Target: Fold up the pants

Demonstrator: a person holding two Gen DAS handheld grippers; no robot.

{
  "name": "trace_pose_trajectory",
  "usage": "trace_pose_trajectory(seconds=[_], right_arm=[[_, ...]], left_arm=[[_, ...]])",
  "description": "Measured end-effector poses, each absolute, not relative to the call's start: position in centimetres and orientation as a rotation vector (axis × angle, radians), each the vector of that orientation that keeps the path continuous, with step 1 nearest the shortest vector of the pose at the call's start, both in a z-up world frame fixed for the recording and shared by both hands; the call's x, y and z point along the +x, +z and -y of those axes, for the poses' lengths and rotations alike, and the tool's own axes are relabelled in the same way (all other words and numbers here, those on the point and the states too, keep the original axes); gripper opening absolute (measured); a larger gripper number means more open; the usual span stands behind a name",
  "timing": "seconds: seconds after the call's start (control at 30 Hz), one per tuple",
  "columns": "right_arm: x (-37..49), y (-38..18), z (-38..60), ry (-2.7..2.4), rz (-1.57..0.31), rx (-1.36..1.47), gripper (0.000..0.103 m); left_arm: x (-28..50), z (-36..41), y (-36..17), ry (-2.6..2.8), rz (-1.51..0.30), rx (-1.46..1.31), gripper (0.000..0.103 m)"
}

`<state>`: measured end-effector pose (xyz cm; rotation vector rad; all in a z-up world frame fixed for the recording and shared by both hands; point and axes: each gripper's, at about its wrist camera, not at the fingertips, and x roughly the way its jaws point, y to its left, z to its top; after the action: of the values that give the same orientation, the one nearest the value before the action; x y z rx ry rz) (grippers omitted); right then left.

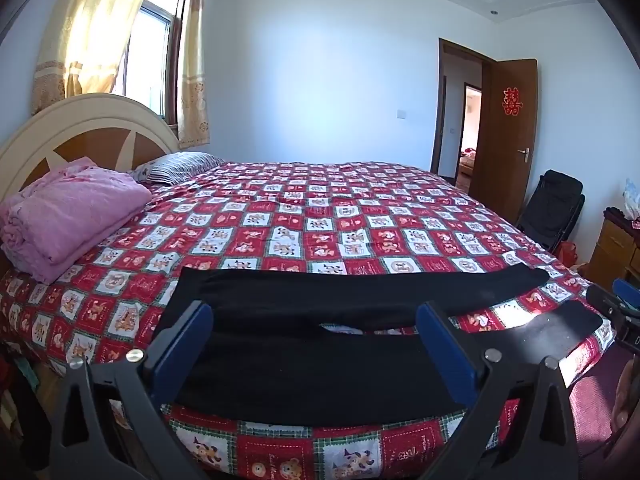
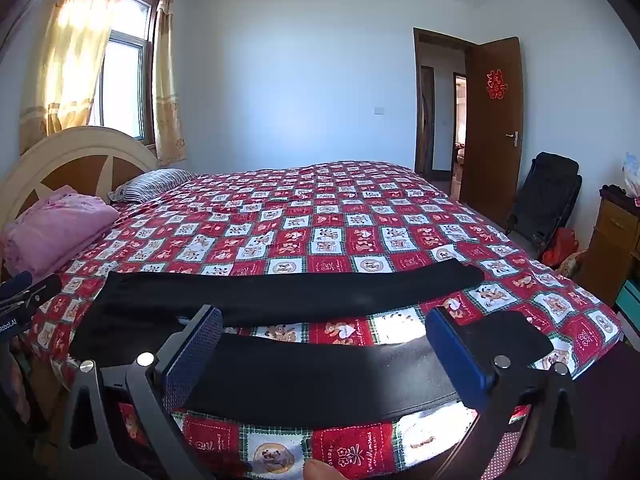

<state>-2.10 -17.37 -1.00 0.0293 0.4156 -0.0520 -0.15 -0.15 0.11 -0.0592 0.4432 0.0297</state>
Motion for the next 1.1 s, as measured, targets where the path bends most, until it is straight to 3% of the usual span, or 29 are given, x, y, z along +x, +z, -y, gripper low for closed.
trace_pose_trajectory(seconds=[1.1], right_arm=[[-1.6, -1.7, 17.3, -0.058, -0.428, 0.030, 0.102]], left_arm=[[0.4, -0.7, -0.6, 0.033, -0.468, -0.079, 0.103]])
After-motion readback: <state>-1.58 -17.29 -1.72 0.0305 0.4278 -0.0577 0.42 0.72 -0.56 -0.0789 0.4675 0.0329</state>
